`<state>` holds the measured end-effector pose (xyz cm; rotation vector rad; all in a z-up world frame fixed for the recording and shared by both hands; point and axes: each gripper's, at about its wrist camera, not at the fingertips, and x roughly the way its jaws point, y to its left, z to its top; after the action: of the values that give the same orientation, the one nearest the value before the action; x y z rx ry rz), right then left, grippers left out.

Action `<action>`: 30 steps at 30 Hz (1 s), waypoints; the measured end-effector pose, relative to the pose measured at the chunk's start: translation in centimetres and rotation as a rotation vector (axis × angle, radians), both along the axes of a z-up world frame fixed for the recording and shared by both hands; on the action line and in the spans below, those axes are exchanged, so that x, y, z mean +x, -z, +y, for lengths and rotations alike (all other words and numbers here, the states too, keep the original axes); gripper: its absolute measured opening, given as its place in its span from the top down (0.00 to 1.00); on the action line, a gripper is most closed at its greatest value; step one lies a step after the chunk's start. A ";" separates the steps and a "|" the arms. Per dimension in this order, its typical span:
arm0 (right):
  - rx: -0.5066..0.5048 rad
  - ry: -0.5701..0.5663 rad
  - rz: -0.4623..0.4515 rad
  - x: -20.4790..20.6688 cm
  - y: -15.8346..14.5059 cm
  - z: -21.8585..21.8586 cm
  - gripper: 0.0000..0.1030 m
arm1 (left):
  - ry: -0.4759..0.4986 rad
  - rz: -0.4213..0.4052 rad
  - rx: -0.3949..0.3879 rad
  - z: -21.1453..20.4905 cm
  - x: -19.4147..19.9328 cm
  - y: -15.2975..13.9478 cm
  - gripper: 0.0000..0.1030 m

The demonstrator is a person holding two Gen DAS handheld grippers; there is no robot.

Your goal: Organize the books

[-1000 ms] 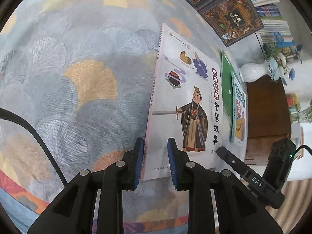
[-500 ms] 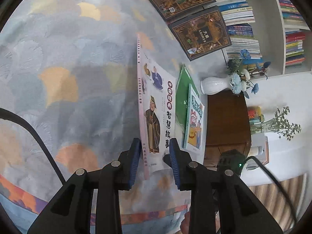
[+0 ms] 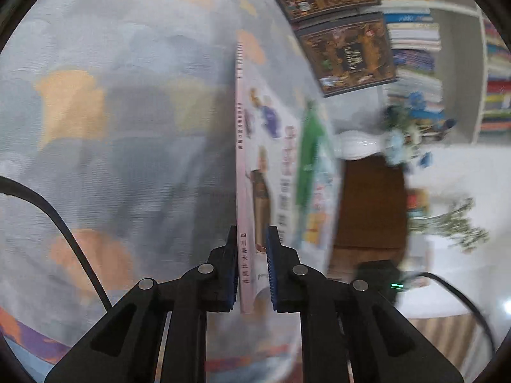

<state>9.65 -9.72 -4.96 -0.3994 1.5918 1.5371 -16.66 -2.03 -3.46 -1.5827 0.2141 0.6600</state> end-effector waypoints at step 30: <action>0.179 -0.124 -0.297 -3.1 -2.2 1.0 0.72 | 0.155 0.431 0.107 0.5 1.4 -2.4 0.89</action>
<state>6.59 -8.67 -2.73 -0.6044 1.2098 1.6141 -15.21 -1.57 -1.06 -1.2931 0.6047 0.8703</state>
